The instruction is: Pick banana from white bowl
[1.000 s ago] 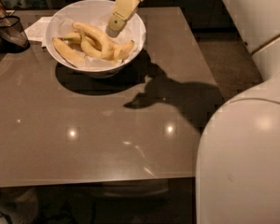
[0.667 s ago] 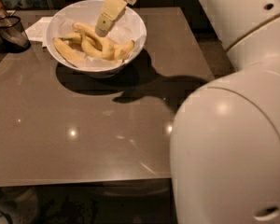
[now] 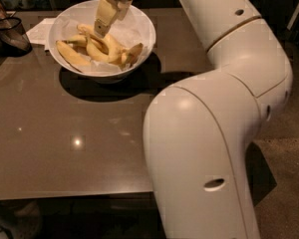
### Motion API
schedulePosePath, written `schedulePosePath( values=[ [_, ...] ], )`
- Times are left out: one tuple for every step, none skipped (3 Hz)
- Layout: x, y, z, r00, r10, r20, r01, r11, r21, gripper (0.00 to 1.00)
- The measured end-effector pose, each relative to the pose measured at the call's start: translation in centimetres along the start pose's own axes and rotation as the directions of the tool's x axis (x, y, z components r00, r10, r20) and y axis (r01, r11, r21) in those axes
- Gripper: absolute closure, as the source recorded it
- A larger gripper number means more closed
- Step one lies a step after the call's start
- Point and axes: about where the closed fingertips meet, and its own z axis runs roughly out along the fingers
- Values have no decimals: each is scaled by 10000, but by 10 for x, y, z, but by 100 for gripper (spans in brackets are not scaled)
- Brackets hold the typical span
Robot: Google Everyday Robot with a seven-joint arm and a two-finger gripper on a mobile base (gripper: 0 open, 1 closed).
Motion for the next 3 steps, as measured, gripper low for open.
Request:
schedulePosePath(
  values=[
    [-9,-4,13,9998,178,-30,-178,9998,-50,32],
    [-12,-9,26,9991,404,-134,-405,9991,-83,41],
    [-11,-14,38,9973,659,-316,-662,9978,-80,38]
  ],
)
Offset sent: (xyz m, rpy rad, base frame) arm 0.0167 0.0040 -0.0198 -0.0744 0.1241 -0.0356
